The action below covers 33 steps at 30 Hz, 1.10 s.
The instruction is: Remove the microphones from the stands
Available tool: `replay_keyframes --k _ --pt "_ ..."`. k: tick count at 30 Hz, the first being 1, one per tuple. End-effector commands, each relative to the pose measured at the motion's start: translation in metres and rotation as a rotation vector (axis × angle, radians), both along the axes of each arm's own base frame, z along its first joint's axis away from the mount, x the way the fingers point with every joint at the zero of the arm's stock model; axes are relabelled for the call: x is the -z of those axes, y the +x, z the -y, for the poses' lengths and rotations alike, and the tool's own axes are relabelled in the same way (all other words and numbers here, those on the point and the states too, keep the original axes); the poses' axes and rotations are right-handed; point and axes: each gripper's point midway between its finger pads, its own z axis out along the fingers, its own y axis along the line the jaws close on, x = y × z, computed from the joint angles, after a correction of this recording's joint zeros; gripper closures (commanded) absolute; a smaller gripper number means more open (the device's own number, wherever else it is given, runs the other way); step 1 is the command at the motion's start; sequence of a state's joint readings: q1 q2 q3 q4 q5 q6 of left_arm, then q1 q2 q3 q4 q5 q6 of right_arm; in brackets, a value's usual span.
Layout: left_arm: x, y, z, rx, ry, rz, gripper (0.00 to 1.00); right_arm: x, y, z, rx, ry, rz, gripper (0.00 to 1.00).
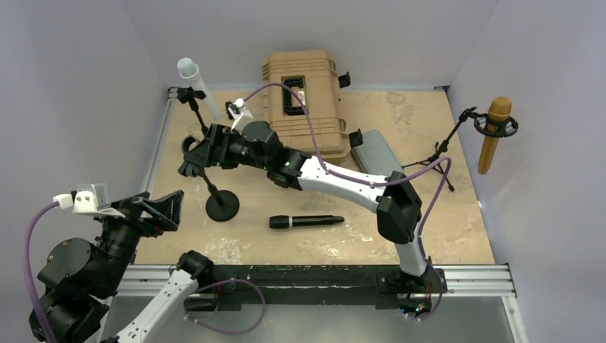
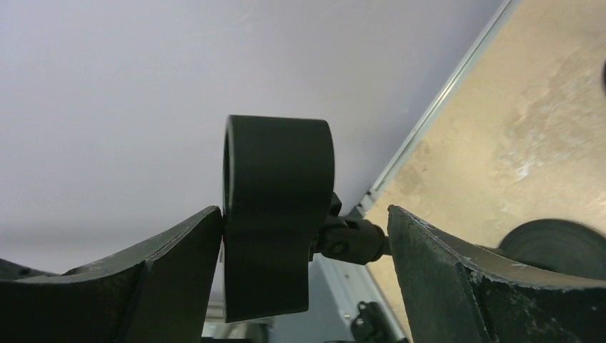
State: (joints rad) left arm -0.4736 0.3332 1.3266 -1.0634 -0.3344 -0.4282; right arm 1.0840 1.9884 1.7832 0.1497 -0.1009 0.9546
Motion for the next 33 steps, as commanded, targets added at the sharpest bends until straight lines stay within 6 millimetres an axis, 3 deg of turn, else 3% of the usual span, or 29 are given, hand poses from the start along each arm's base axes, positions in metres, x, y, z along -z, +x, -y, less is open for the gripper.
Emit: replay_keyframes --k 1,9,19,33 --pt "-0.01 -0.002 0.002 0.012 -0.02 0.025 0.11 -0.019 0.0 -0.001 -0.012 0.051 -0.016 0.23" --pt "-0.009 -0.003 0.001 0.01 -0.016 0.026 0.11 0.024 0.003 0.0 -0.006 0.012 -0.073 0.48" --pt "-0.002 0.0 0.004 0.019 -0.013 0.011 0.11 0.12 -0.001 0.01 0.021 -0.1 -0.162 0.49" --pt "0.001 0.001 0.008 0.031 -0.018 -0.001 0.11 0.173 -0.016 0.014 0.059 -0.259 -0.141 0.47"
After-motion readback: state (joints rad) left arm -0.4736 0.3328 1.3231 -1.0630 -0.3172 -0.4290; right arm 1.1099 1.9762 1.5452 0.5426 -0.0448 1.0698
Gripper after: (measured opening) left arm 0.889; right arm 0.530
